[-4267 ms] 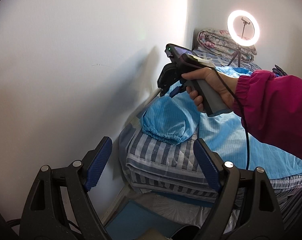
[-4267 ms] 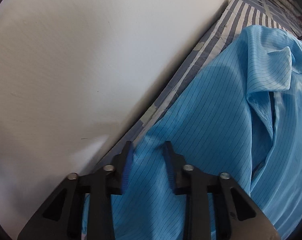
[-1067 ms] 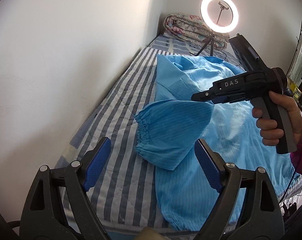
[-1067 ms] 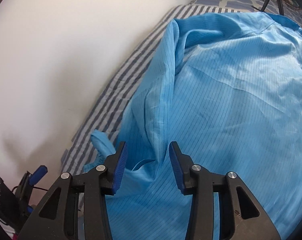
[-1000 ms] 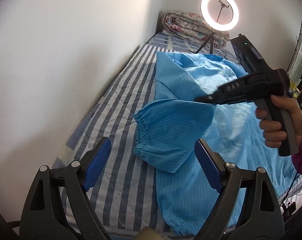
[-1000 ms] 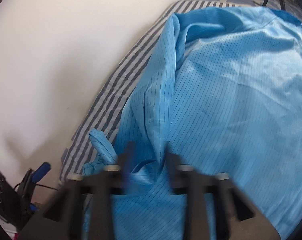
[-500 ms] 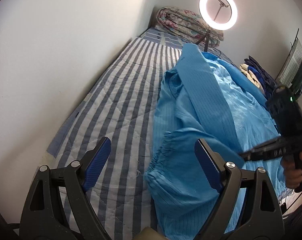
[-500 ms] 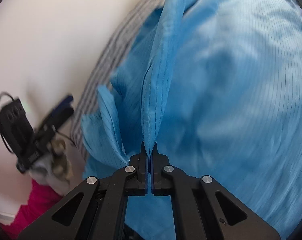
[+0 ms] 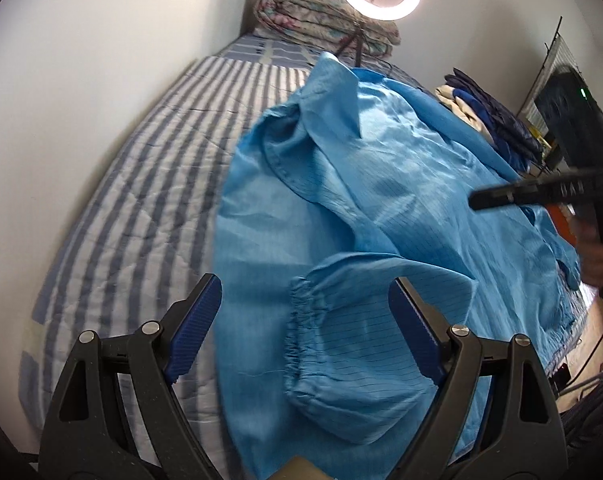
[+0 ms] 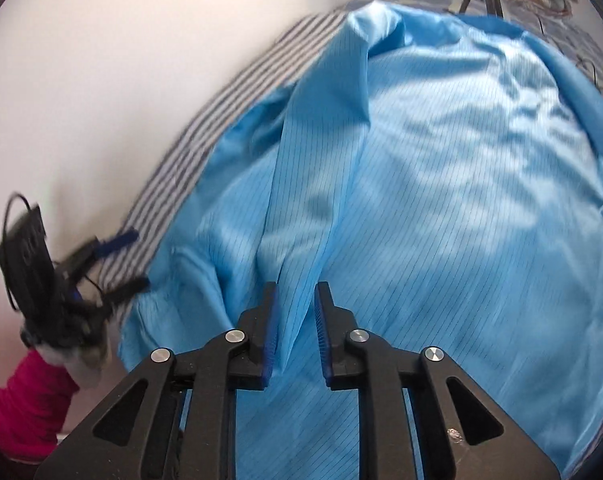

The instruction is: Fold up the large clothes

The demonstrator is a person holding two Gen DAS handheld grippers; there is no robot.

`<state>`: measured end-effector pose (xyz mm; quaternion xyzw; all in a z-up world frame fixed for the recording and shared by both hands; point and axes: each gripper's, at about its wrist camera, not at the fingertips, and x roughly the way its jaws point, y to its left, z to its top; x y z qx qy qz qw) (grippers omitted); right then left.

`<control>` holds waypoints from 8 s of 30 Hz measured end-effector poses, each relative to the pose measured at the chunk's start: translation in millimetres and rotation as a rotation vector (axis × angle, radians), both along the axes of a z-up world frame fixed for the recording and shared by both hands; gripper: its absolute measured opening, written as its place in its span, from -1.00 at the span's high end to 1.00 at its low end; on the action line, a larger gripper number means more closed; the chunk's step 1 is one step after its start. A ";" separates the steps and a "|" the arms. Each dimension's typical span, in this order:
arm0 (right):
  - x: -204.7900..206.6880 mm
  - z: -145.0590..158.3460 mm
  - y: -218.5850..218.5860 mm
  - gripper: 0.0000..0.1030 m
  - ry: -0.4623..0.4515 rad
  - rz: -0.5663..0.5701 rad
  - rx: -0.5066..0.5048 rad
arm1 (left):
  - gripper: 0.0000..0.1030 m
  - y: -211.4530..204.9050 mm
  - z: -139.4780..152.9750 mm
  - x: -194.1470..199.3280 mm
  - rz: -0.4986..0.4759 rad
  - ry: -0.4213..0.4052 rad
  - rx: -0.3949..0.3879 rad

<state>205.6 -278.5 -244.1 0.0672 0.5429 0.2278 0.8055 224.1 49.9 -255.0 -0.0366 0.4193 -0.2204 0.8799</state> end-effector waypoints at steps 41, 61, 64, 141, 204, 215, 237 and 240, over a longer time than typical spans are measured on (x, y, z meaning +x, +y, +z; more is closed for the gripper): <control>137.3 -7.8 67.0 0.22 -0.090 -0.037 -0.121 | 1.00 -33.1 10.1 -57.1 -0.234 0.054 -0.110; 163.1 -48.3 92.1 0.21 -0.028 -0.044 -0.212 | 0.76 -46.3 -40.2 8.1 -0.163 0.114 0.101; 166.6 -52.1 92.1 0.21 -0.028 -0.049 -0.227 | 0.81 -47.5 -29.8 -3.2 -0.192 0.094 0.062; 132.6 -53.9 81.3 0.95 -0.068 0.013 -0.341 | 0.31 -41.1 -43.8 -21.9 -0.028 0.209 -0.110; 97.8 -69.2 -83.0 0.37 0.007 -0.262 -0.006 | -0.34 -29.5 41.8 163.1 -0.009 -0.033 0.056; 100.8 -77.4 -94.6 0.37 0.014 -0.272 0.056 | 0.30 -70.0 3.1 236.9 -0.007 -0.007 0.169; 153.1 -62.2 -63.8 0.92 -0.090 -0.228 0.098 | 1.00 -37.7 -19.1 261.1 0.132 -0.022 0.234; 165.9 -52.2 -77.5 0.63 -0.121 -0.268 0.094 | 1.00 -35.4 -19.1 258.5 0.118 -0.024 0.221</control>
